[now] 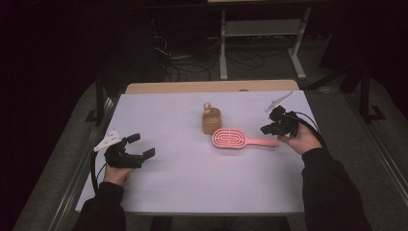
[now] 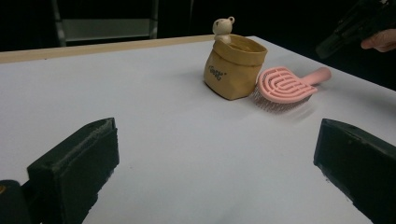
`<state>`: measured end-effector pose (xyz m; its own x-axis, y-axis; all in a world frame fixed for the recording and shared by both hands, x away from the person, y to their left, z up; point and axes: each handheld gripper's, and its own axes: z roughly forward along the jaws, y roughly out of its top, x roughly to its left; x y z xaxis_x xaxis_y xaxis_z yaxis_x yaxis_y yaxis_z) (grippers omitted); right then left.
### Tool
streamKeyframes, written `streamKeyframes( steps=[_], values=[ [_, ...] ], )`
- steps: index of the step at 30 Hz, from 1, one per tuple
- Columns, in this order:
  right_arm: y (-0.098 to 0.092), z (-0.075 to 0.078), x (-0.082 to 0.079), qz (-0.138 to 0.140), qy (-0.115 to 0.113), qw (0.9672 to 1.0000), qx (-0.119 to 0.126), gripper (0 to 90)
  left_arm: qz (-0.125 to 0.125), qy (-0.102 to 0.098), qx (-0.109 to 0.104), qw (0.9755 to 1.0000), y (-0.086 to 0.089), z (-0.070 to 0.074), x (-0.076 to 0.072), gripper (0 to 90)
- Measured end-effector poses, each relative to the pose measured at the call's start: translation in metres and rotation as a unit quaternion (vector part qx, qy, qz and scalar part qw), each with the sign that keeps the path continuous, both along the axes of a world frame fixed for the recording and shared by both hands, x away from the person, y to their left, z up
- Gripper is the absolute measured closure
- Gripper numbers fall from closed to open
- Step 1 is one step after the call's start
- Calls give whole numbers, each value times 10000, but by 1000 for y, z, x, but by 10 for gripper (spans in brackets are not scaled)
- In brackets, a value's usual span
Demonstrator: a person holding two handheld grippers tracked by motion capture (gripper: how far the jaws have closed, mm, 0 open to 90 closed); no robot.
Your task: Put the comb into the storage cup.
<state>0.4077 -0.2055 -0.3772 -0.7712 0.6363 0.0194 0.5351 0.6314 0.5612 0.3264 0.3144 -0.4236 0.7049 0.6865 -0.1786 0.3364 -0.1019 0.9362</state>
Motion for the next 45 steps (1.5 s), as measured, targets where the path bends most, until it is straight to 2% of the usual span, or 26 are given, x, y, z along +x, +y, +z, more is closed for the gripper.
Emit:
streamKeyframes(
  steps=[5,11,13,16,19,21,23,26,30,33,37,45],
  values=[
    [7,1,1,123,-54,9999,-23,777,4,4,-4,10000,0,0,0,0],
    [15,1,2,246,-154,9994,-207,530,-2,2,3,10000,0,0,0,0],
    [17,0,4,233,-104,9992,-316,427,-1,1,0,10000,0,0,0,0],
    [20,-2,6,362,-25,9979,-537,335,4,4,-5,10000,0,0,0,0],
    [21,-3,9,500,124,9974,-497,205,6,6,-2,10000,0,0,0,0],
    [22,-4,11,630,220,9962,-561,128,9,5,-1,10000,0,0,0,0],
    [25,-6,12,677,243,9949,-701,123,2,4,-4,10000,0,0,0,0],
    [29,-9,14,785,270,9921,-942,22,13,13,-32,10000,1,0,0,0],
    [35,-13,17,998,414,9891,-1002,23,17,5,-31,10000,1,0,0,0],
    [39,-16,19,1113,461,9876,-1011,23,15,4,-29,10000,1,0,0,0],
    [44,-21,20,1327,478,9836,-1128,26,21,2,-27,10000,1,0,0,0],
    [50,-29,23,1484,509,9807,-1166,75,12,-5,-17,10000,1,0,0,0]
  ],
)
